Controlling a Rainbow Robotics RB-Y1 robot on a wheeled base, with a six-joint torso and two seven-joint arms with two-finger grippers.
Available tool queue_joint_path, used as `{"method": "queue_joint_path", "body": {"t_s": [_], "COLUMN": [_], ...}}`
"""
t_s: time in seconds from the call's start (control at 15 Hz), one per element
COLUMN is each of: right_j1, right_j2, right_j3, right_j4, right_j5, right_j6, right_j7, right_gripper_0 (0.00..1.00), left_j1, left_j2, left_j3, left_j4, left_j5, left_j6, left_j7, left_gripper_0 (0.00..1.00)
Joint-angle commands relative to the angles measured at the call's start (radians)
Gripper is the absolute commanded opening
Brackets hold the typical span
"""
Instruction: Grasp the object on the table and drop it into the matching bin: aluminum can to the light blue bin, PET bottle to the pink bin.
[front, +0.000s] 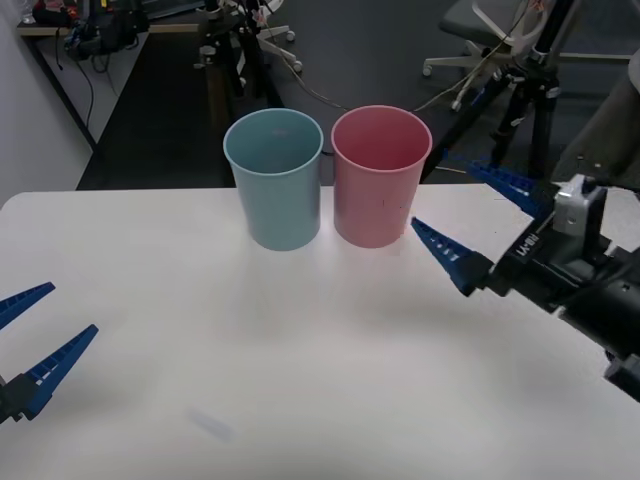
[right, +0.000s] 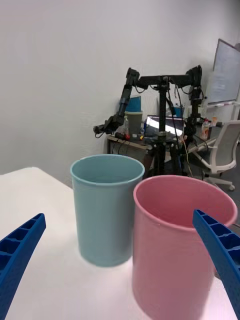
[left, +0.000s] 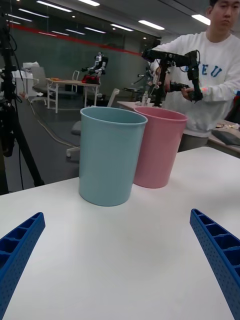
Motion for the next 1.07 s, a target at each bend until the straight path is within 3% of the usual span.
{"method": "queue_joint_path", "body": {"t_s": [0.07, 0.33, 0.6, 1.07], "right_j1": [0.068, 0.102, 0.103, 0.163], "right_j2": [-0.002, -0.003, -0.005, -0.029], "right_j3": [-0.128, -0.268, -0.375, -0.437], "right_j4": [0.015, 0.141, 0.285, 0.336], "right_j5": [-0.073, -0.17, -0.19, -0.219], "right_j6": [-0.147, -0.354, -0.516, -0.549], "right_j7": [0.076, 0.201, 0.293, 0.317], "right_gripper_0": [1.0, 1.0, 1.0, 1.0], "left_j1": [0.0, 0.0, 0.0, 0.0], "left_j2": [0.0, 0.0, 0.0, 0.0], "left_j3": [0.0, 0.0, 0.0, 0.0], "left_j4": [0.0, 0.0, 0.0, 0.0], "left_j5": [0.0, 0.0, 0.0, 0.0], "left_j6": [0.0, 0.0, 0.0, 0.0], "left_j7": [0.0, 0.0, 0.0, 0.0], "left_gripper_0": [1.0, 1.0, 1.0, 1.0]}}
